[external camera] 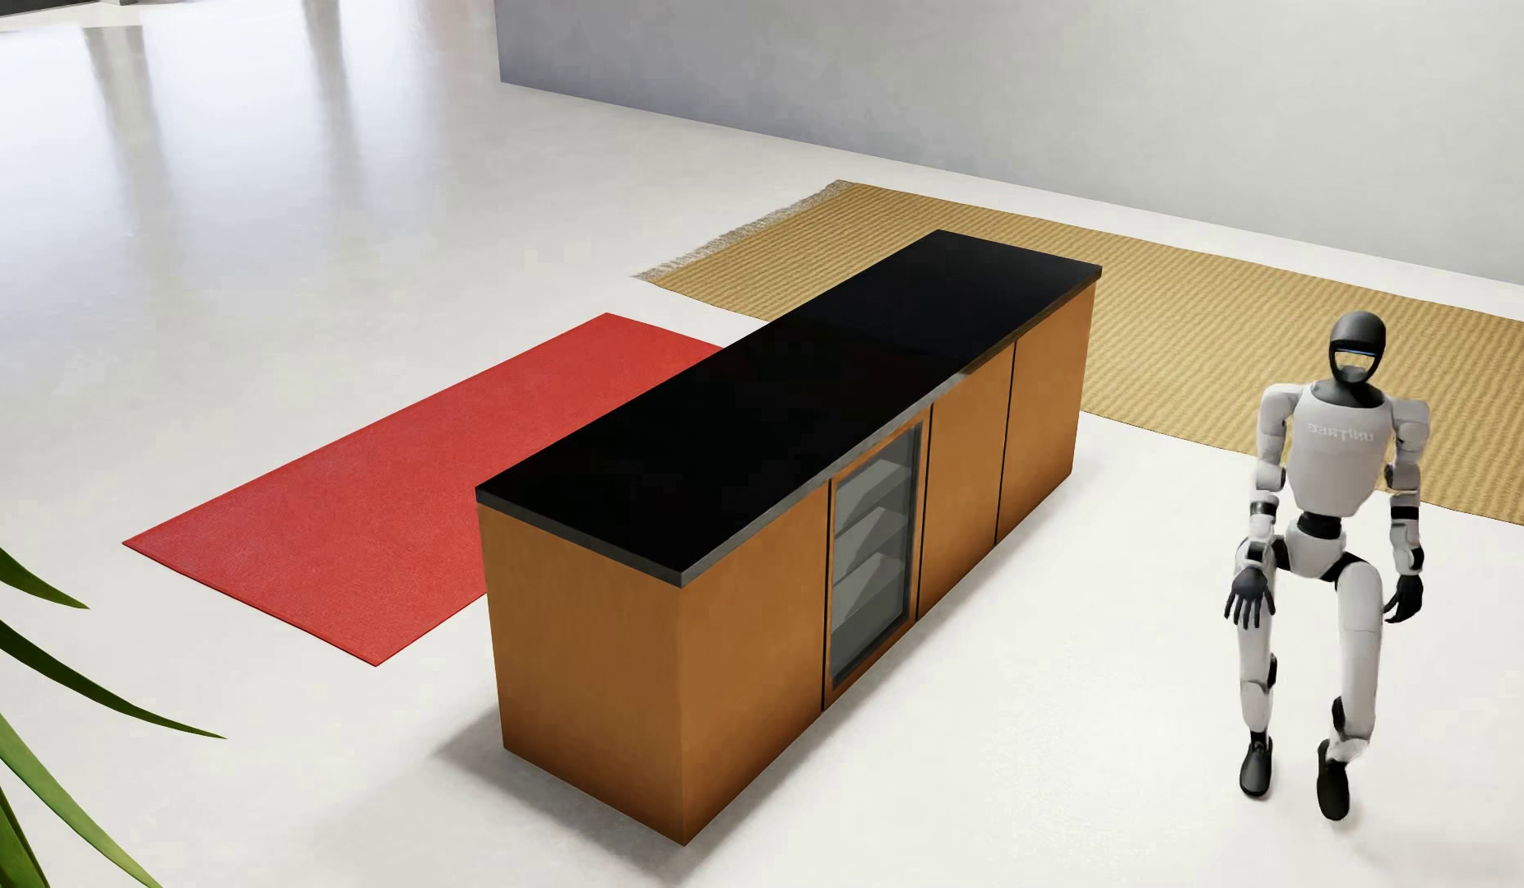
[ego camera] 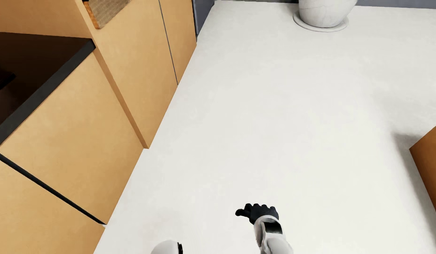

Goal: Avoid counter

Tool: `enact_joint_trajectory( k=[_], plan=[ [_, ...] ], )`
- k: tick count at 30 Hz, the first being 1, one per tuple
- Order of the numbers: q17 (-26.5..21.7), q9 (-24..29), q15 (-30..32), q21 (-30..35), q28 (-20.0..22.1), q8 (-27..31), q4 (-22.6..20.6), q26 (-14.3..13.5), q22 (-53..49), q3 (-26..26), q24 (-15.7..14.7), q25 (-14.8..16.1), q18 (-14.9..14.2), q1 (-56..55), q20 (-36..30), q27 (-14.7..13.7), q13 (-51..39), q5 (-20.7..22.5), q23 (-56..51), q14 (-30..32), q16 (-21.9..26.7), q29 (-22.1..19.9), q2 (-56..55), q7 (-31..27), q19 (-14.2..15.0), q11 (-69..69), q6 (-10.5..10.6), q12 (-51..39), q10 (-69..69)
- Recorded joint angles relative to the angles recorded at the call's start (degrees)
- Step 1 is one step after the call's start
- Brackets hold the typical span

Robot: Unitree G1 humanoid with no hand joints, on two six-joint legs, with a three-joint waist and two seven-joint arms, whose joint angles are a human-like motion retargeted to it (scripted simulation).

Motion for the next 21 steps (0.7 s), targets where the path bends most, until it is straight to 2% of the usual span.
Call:
enact_joint_trajectory(
  k=[1,2,3,4,5,6,7,8,9,10,11,12,13,14,15,16,17,18,19,21],
  plan=[
    [0.0,-0.3,-1.6,1.2,0.1,2.7,-0.2,0.1,-0.1,0.6,0.1,1.9,-0.8,-1.2,0.3,-2.9,-3.1,0.7,-3.0,0.4,-0.1,-1.8,2.9,-0.1,0.2,-0.9,0.1,0.9,-11.3],
    [-0.6,-0.6,-3.2,3.0,0.1,4.8,-0.8,0.5,0.3,1.0,0.8,2.7,-2.5,-0.8,0.5,-4.4,-5.8,1.2,-6.0,1.6,-0.1,-3.8,5.6,-0.5,0.8,-1.9,0.3,1.3,-25.9],
    [-1.5,-0.8,-4.5,4.8,-0.2,6.8,-2.8,0.9,1.2,1.1,1.7,3.1,-2.9,0.9,0.5,-5.4,-7.5,1.3,-9.6,3.2,-0.2,-6.3,8.7,-3.3,1.6,-3.7,0.4,1.1,-42.5],
    [-2.2,-0.9,-5.9,5.6,-0.7,7.9,-4.1,1.4,2.2,1.0,2.7,4.7,-3.9,1.8,0.3,-6.5,-8.1,1.3,-13.4,0.0,0.0,-8.6,11.7,-4.8,2.5,-4.5,0.5,0.7,-54.0],
    [-2.9,-0.8,-7.7,5.6,-0.9,8.0,-5.0,1.5,3.0,0.7,3.8,7.2,-11.3,1.1,0.0,-7.6,-7.7,1.1,-16.9,-2.9,0.3,-9.8,14.1,-3.2,3.2,-4.0,0.5,0.0,-57.6],
    [-3.7,-0.7,-8.7,4.8,-0.7,7.4,-6.0,1.5,3.5,0.6,4.9,10.3,-11.0,0.8,-0.3,-7.7,-6.2,0.4,-19.6,-0.6,0.5,-10.4,16.4,-1.3,3.8,-3.0,0.5,-0.8,-55.7],
    [-4.3,-0.5,-8.2,3.9,-0.5,6.8,-7.6,1.3,3.6,0.7,5.1,13.8,-8.1,0.3,0.0,-7.7,-4.1,-0.4,-21.4,1.9,0.2,-10.5,18.9,-2.3,3.6,-1.2,0.1,-1.5,-50.2],
    [-5.5,-0.5,-6.2,4.2,0.0,6.1,-8.6,1.4,3.2,1.1,4.5,15.0,-5.7,0.7,1.2,-7.2,-2.2,-1.5,-21.5,6.9,-0.6,-9.3,20.6,-2.6,3.1,1.4,-0.4,-1.7,-45.6],
    [-6.4,-0.4,-1.4,4.6,0.9,4.7,-8.8,1.7,2.5,1.4,3.3,14.8,-5.6,1.2,2.8,-5.7,-0.3,-3.2,-20.0,7.6,-1.7,-8.0,20.8,-1.8,3.2,6.6,-1.0,-1.4,-40.4],
    [-7.2,-0.1,5.0,4.9,2.0,3.4,-9.0,1.9,2.2,1.7,1.7,13.3,-4.4,1.4,4.5,-3.3,1.5,-5.5,-16.9,3.5,-3.1,-6.1,18.3,-0.2,5.0,15.8,-2.0,-1.1,-34.8],
    [-7.6,0.3,10.1,4.8,2.7,1.3,-9.2,1.7,2.8,2.0,0.1,11.0,-4.1,2.7,5.7,-0.5,3.1,-8.8,-12.7,-0.5,-4.3,-4.1,13.4,1.9,10.4,28.2,-3.1,-1.6,-31.8],
    [-7.3,0.6,16.8,3.6,2.5,-0.6,-9.7,2.2,4.4,2.1,0.3,9.3,-4.0,4.4,5.6,3.0,4.6,-13.1,-7.8,-3.6,-4.6,-2.5,7.0,4.0,15.1,40.5,-4.4,-2.8,-30.6],
    [-6.3,0.8,17.8,1.7,2.0,-1.8,-9.9,2.8,6.4,1.7,1.9,8.7,-4.1,6.9,4.5,7.0,6.2,-16.6,-2.2,-5.9,-3.9,-1.1,0.7,5.4,14.7,49.2,-5.6,-4.5,-30.6],
    [-5.5,1.0,14.4,-0.3,1.4,-2.5,-10.3,3.0,8.1,1.0,4.2,8.7,-4.3,9.6,3.0,10.6,7.8,-18.7,2.9,-7.7,-2.9,-0.1,-5.6,6.5,12.2,54.9,-6.6,-6.6,-31.6],
    [-5.8,1.2,12.9,-0.8,0.8,-3.6,-10.8,2.8,9.2,0.2,6.9,7.3,-4.5,12.1,1.1,12.8,10.1,-20.1,6.5,-9.0,-1.7,1.9,-11.4,6.8,12.4,58.0,-7.3,-8.9,-33.1],
    [-6.7,1.2,13.3,-0.3,0.4,-4.8,-11.6,2.0,9.5,-0.6,8.8,5.3,-4.7,14.6,-0.4,13.0,13.2,-21.2,8.0,-10.1,-0.8,4.5,-16.7,6.9,12.4,58.4,-7.8,-11.3,-34.9],
    [-7.7,1.2,13.3,0.2,0.7,-5.7,-12.5,0.6,9.4,-1.5,8.8,3.5,-4.8,17.2,-0.5,12.0,16.9,-22.1,7.2,-11.2,-0.2,5.4,-21.6,7.0,12.4,56.4,-8.2,-13.7,-36.8],
    [-8.4,1.2,12.5,-0.9,1.4,-6.5,-13.2,-1.0,8.7,-2.3,7.7,3.4,-5.0,19.6,-0.4,9.8,21.0,-22.4,5.2,-12.2,0.3,5.0,-25.5,7.0,11.8,51.5,-8.5,-15.9,-38.6],
    [-8.3,1.1,11.5,-3.4,1.9,-7.5,-13.8,-2.1,7.7,-2.9,6.3,5.0,-5.4,21.8,-0.6,8.7,25.2,-23.1,3.3,-13.5,0.9,4.0,-28.4,7.0,11.0,43.9,-8.7,-18.0,-39.9],
    [-6.2,1.0,12.1,-9.8,2.2,-12.6,-14.8,-3.4,5.8,-3.8,3.9,11.0,-6.3,26.2,-1.8,8.4,31.8,-25.1,1.3,-15.9,2.8,3.3,-29.1,7.3,10.6,19.1,-8.9,-21.8,-42.9]
  ],
)
